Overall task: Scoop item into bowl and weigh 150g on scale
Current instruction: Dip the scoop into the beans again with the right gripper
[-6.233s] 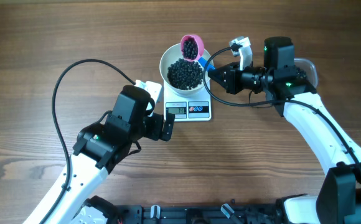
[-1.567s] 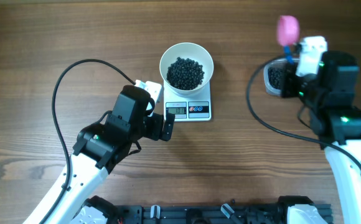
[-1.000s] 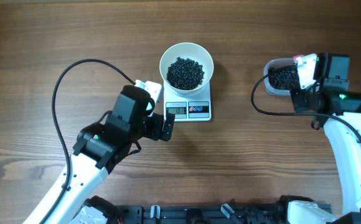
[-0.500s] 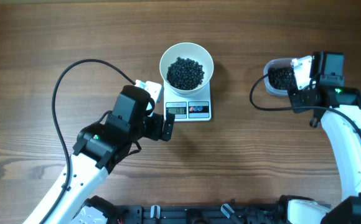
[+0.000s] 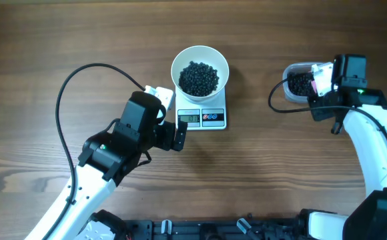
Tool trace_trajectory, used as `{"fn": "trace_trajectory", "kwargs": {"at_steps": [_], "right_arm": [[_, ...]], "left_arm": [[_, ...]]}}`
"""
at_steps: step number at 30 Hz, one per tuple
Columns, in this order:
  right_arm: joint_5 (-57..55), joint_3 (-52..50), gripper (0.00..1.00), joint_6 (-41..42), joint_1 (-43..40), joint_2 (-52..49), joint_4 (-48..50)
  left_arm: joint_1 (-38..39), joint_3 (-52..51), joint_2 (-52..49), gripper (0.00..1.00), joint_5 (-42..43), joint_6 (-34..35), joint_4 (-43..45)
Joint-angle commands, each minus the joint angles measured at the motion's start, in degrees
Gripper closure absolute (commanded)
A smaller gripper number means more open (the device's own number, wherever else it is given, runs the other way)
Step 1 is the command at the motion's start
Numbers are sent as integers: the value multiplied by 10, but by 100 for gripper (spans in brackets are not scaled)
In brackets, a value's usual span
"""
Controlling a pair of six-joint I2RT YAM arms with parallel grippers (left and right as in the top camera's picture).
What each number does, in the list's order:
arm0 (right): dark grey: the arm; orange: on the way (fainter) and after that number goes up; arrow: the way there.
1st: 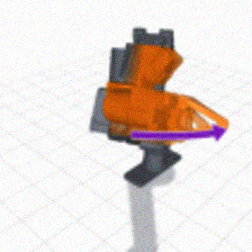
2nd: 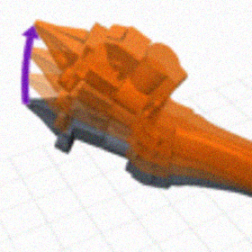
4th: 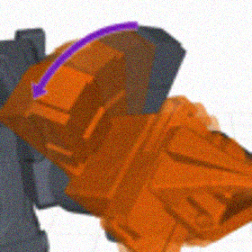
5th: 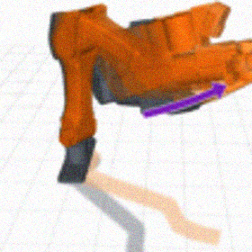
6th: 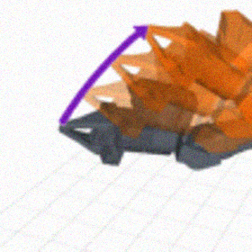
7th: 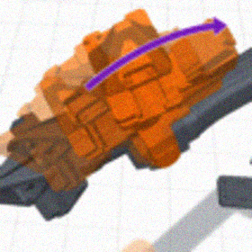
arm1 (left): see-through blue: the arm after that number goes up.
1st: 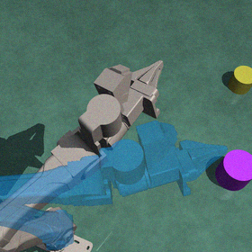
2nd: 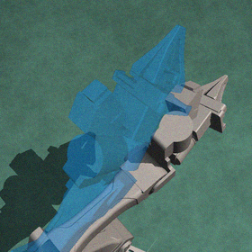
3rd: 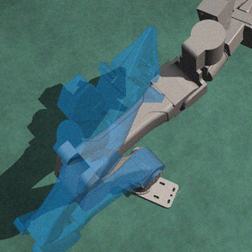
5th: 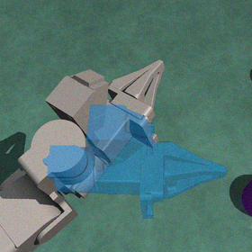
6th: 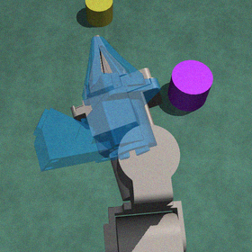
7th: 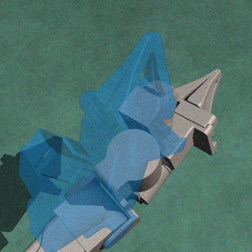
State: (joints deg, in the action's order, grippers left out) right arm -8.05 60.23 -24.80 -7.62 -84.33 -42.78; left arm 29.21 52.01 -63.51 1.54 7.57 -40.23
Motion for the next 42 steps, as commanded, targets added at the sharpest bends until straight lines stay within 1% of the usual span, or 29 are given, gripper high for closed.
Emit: {"fn": "trace_trajectory", "kwargs": {"at_steps": [1,10,18,23,31,36,42], "right_arm": [[48,0,96,-7,-17,-9,0],[172,0,96,-7,-18,-9,-17],[188,0,96,-4,-19,-9,-19],[235,0,96,17,-19,-9,-20],[236,0,96,33,-22,-9,-25],[237,0,96,56,-41,-9,-25],[333,0,96,57,-81,-9,-34]], "left_arm": [[2,2,0,0,-3,-11,2],[2,2,0,0,-3,-11,2],[2,2,0,0,-3,-11,2],[2,2,0,0,-3,-11,2],[2,2,0,0,-3,-11,2],[2,2,0,0,-3,-11,1],[2,2,0,0,-3,-11,2]]}}
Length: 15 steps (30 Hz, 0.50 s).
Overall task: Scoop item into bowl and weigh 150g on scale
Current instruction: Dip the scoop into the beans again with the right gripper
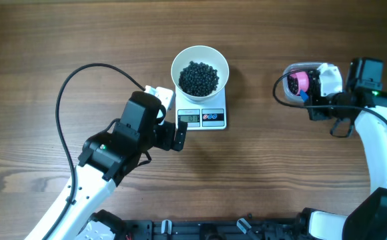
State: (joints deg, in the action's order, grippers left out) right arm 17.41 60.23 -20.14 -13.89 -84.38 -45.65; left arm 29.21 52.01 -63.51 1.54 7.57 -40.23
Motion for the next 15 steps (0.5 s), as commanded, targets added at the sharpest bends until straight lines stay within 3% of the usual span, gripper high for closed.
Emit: {"fn": "trace_trajectory", "kwargs": {"at_steps": [1,15], "right_arm": [[85,0,96,10,-23,-8,-7],[125,0,96,12,-45,-8,-12]], "left_arm": [[2,2,0,0,-3,-11,2],[2,2,0,0,-3,-11,2]]}}
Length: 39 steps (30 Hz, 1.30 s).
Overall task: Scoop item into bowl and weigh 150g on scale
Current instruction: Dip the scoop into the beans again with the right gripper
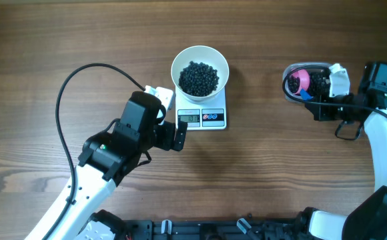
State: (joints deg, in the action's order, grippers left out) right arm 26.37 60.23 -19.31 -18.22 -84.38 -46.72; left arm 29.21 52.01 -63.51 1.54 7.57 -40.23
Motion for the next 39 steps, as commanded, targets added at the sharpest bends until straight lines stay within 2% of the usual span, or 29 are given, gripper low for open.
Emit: {"fn": "trace_trajectory", "kwargs": {"at_steps": [1,21,30,39], "right_arm": [[36,0,96,4,-2,-8,-1],[38,0,96,32,-26,-8,3],[112,0,96,47,-72,-8,5],[187,0,96,101,-111,-8,6]], "left_arm": [[2,2,0,0,-3,-11,2],[2,2,0,0,-3,-11,2],[2,2,0,0,-3,-11,2],[2,2,0,0,-3,-11,2]]}}
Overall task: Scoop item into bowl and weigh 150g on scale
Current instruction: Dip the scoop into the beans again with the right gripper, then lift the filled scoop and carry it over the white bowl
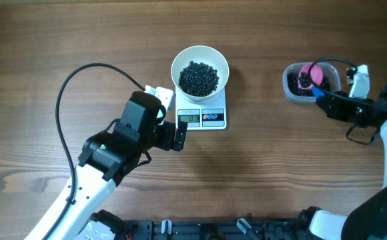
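A white bowl [200, 59] holding black beans [199, 77] stands on a small white scale [202, 118] at mid-table. At the right, a clear tub [290, 85] holds more black beans and the pink scoop [311, 74]. My right gripper [321, 98] reaches in from the right at the tub's near right rim. It looks shut on the scoop's blue handle. My left gripper [179, 136] rests just left of the scale's front. Its fingers read as one dark block, with nothing seen in them.
A black cable [80, 83] loops over the table left of the left arm. A white block [161, 93] sits beside the scale's left back corner. The right arm's cable arcs over the tub. Bare wood lies between the scale and the tub.
The right arm has drawn back to the right, so its wrist now sits clear of the tub. The pink scoop head has shifted toward the tub's back right. The left arm is unchanged.
First the right wrist hung over the tub and hid the scoop. Then it stood further right and the pink scoop head showed among the beans. Each later moment found the wrist further right, scoop still in the tub. Bowl, scale and left arm stayed put.
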Tool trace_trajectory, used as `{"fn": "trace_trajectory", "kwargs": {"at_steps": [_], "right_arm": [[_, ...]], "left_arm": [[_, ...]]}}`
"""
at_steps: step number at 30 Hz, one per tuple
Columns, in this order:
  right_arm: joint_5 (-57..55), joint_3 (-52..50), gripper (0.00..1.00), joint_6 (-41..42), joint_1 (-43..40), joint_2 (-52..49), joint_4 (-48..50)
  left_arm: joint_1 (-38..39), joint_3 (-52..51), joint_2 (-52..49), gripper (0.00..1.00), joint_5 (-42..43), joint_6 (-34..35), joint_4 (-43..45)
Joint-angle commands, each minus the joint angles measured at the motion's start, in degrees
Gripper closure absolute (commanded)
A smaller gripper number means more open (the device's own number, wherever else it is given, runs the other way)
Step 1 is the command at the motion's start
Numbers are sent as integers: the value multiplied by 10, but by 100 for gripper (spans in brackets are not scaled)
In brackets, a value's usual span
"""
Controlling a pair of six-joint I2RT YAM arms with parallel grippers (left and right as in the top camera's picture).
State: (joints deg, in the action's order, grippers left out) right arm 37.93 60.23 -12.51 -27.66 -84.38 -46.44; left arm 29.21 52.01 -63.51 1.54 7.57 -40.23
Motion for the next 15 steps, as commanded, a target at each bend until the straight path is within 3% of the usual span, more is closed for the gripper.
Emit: {"fn": "trace_trajectory", "kwargs": {"at_steps": [1,7,15], "right_arm": [[77,0,95,43,-20,-8,3],[127,0,96,117,-36,-8,2],[310,0,96,148,-35,-8,17]], "left_arm": [[2,2,0,0,-3,-11,2],[2,2,0,0,-3,-11,2],[2,2,0,0,-3,-11,2]]}}
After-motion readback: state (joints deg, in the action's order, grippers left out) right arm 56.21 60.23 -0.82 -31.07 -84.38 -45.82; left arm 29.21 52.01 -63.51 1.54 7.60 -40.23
